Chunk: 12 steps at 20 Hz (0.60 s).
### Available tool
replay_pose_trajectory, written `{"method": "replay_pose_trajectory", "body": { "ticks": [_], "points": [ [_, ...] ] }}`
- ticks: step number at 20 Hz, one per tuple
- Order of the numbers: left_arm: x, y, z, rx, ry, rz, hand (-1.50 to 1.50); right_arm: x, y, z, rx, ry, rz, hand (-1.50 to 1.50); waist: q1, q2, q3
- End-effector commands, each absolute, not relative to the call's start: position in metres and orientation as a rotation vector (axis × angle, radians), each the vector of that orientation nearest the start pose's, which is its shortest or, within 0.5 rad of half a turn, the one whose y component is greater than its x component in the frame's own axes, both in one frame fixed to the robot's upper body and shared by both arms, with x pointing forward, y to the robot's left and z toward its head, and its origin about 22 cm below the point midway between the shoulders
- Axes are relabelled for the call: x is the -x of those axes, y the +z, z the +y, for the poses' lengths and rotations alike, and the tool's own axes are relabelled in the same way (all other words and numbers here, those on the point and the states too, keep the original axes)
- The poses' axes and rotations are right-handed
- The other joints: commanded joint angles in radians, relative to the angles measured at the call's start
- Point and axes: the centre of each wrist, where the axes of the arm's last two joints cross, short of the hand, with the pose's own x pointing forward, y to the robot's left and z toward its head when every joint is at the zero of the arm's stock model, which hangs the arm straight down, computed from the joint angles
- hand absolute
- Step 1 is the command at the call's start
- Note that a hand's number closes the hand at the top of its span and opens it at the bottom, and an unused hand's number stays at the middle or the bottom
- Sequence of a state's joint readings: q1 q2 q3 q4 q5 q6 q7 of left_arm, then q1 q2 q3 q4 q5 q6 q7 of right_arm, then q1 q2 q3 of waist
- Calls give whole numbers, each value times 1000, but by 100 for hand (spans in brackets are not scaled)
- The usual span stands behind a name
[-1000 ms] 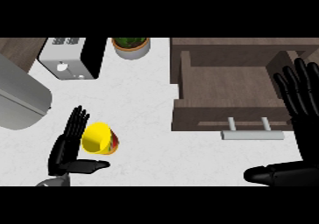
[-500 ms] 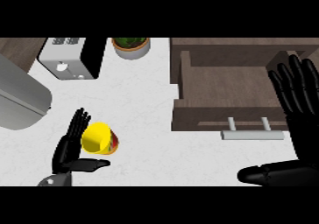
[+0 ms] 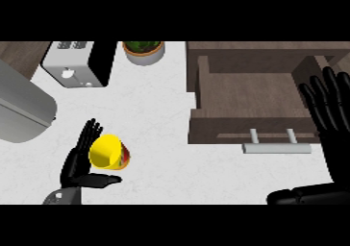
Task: Pick up the cup, place it into the drawer and close the drawer
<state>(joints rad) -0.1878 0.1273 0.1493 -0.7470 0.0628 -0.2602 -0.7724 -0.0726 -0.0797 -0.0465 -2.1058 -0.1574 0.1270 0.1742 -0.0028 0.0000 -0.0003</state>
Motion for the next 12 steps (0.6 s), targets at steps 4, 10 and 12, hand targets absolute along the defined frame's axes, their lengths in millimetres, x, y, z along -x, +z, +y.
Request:
{"method": "replay_pose_trajectory", "body": {
  "ticks": [4,10,12],
  "points": [
    [-256,-132,294,203,98,-1692,-150,-218,158,-231,-165,135,-2009,-150,-1,0,0],
    [-246,-143,273,263,97,-1699,-150,-212,140,-248,-164,138,-2000,-150,0,0,0],
    [-260,-140,274,320,100,-1706,-150,-216,150,-233,-163,143,-1987,-150,-2,1,0]
  ]
}}
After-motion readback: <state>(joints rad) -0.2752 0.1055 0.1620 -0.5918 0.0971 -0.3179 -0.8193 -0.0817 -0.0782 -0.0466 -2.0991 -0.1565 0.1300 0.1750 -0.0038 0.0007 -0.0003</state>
